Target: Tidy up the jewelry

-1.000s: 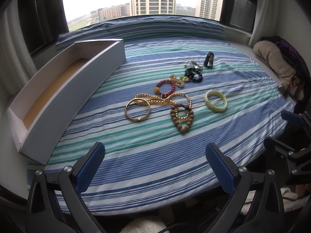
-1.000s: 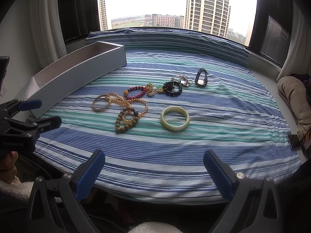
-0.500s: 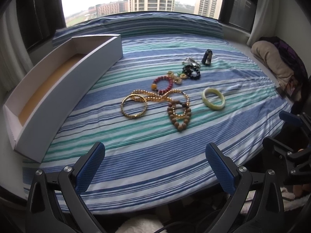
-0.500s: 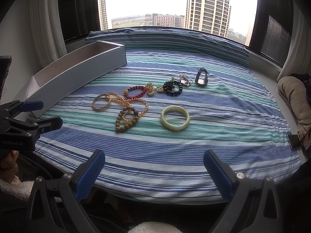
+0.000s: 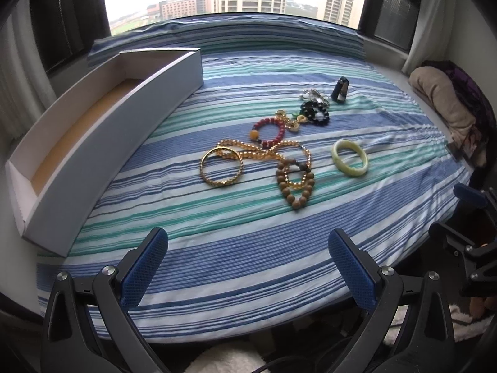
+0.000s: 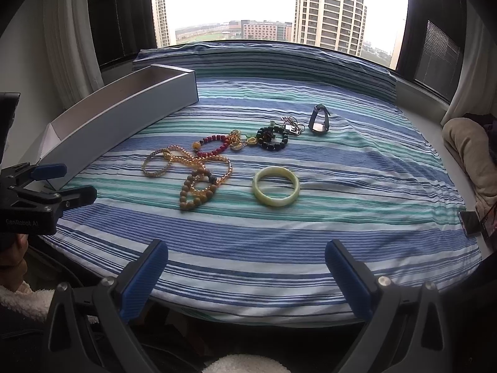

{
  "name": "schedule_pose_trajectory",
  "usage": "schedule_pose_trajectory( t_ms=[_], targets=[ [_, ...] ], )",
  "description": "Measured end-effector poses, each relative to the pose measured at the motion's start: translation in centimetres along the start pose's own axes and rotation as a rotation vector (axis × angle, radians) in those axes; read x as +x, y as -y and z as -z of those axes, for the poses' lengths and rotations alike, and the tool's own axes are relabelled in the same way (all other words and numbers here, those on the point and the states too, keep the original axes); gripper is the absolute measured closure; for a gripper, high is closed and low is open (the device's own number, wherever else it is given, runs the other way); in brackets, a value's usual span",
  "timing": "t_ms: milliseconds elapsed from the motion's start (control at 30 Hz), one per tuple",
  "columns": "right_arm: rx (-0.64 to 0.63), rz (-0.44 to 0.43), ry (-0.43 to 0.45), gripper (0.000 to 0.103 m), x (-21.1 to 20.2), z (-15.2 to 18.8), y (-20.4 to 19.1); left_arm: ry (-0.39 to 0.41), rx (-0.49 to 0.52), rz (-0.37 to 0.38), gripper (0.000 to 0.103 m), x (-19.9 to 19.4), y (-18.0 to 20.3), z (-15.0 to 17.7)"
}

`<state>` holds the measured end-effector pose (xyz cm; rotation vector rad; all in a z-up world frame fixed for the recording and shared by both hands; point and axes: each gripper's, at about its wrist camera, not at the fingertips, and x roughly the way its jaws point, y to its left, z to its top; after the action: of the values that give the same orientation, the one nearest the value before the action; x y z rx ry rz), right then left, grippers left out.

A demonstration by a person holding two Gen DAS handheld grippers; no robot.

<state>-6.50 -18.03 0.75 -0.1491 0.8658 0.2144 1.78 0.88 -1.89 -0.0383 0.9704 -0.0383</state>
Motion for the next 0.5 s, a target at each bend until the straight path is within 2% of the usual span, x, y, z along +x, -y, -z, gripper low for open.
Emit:
schedule_pose_trajectory(
  t_ms=[500],
  targets=[
    [0.023,-0.004,-0.017,0.000,0.48,0.29,0.72,-0.023,0.003,0.005,0.000,0.76,0.29,-0.28]
  ],
)
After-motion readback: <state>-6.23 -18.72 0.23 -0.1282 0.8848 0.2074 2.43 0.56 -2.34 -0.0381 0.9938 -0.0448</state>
